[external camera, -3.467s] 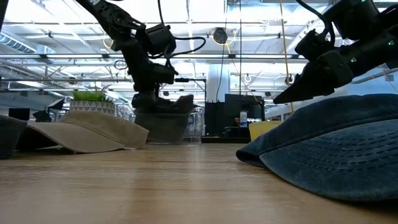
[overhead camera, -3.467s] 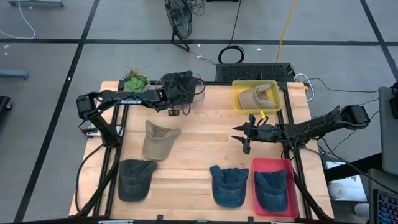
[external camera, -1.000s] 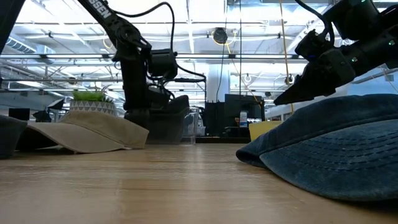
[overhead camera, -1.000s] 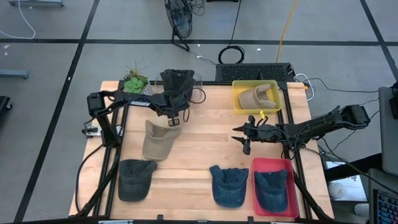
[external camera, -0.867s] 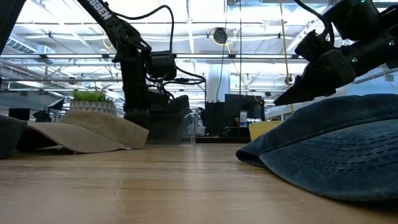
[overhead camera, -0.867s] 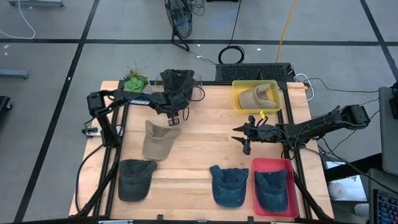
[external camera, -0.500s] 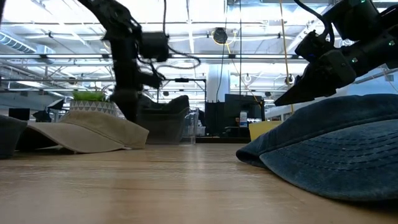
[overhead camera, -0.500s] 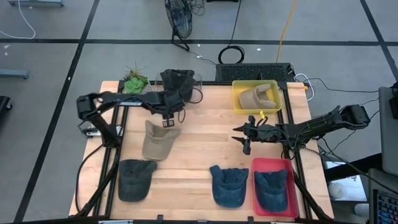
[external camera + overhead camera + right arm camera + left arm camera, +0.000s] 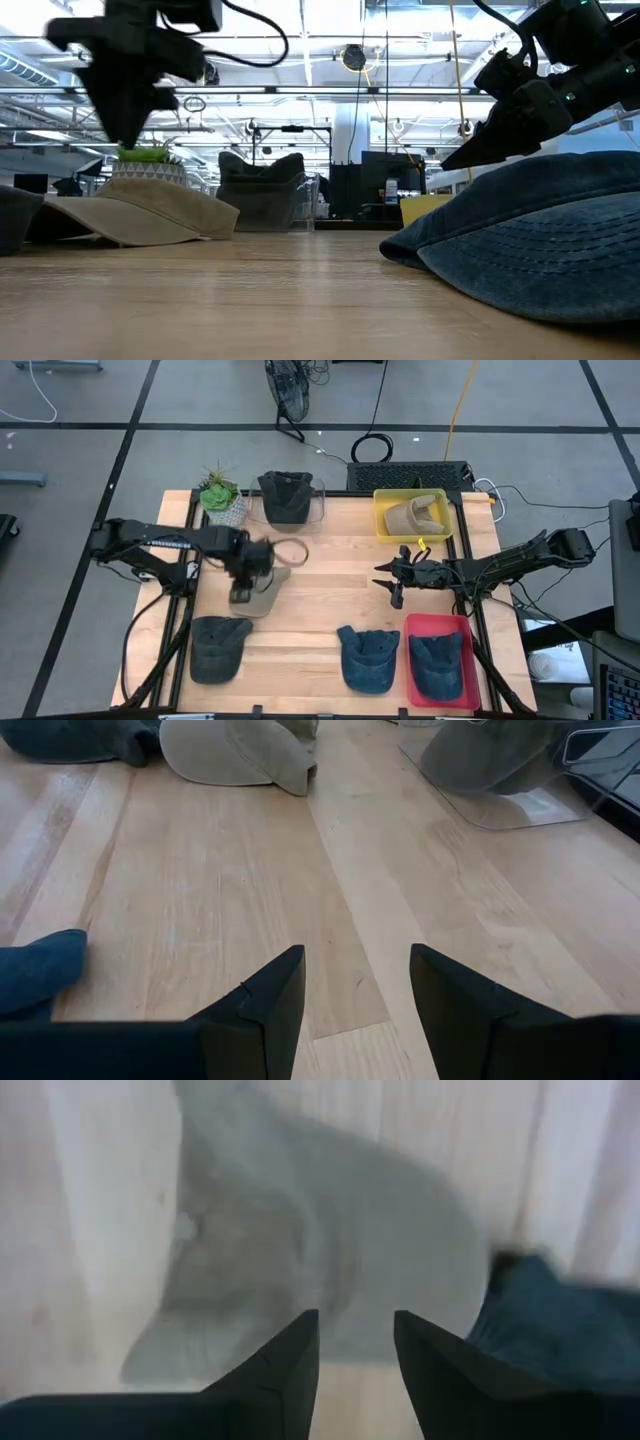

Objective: Pick & Place hat
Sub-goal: Put the brown cap into the yellow bin

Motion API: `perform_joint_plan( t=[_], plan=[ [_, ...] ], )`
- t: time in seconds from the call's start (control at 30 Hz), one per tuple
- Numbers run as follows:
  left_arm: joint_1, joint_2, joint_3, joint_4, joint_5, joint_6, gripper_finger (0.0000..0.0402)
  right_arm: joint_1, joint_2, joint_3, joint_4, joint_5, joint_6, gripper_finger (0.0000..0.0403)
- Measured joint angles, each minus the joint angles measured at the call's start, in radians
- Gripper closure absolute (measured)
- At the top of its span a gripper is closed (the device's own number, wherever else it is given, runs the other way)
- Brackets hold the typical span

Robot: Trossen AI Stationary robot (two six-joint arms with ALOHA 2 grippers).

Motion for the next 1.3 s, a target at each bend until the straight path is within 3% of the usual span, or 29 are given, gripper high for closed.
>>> perform_joint_plan(
  t=[0.13, 0.27, 0.4, 0.63, 0.9, 1.03, 1.3],
  plan=[
    [-0.083, 0.014, 0.000, -0.008, -0.126, -0.081, 0.0256, 0.011, 0.000, 0.000, 0.005, 0.000, 0.000, 0.0243],
    [-0.078, 0.011, 0.001, -0.004, -0.205, -0.153, 0.0256, 0.018, 0.000, 0.000, 0.022, 0.000, -0.004, 0.0243],
    [-0.048, 0.011, -0.020, 0.007, -0.083, -0.175, 0.0256, 0.023, 0.000, 0.000, 0.030, 0.000, -0.003, 0.0243],
    [-0.015, 0.012, -0.115, 0.048, -0.079, -0.145, 0.0224, 0.023, 0.000, 0.000, 0.019, 0.000, 0.008, 0.0243],
    [0.006, 0.012, -0.238, 0.278, -0.018, -0.107, 0.0186, 0.023, 0.000, 0.000, 0.009, 0.001, 0.011, 0.0243],
    [0.004, 0.018, -0.250, 0.284, -0.036, -0.066, 0.0223, 0.023, 0.000, 0.000, 0.004, 0.002, 0.010, 0.0243],
    [0.014, 0.019, -0.236, 0.337, -0.064, -0.068, 0.0386, 0.023, 0.000, 0.000, 0.008, 0.004, -0.004, 0.0243]
  ],
)
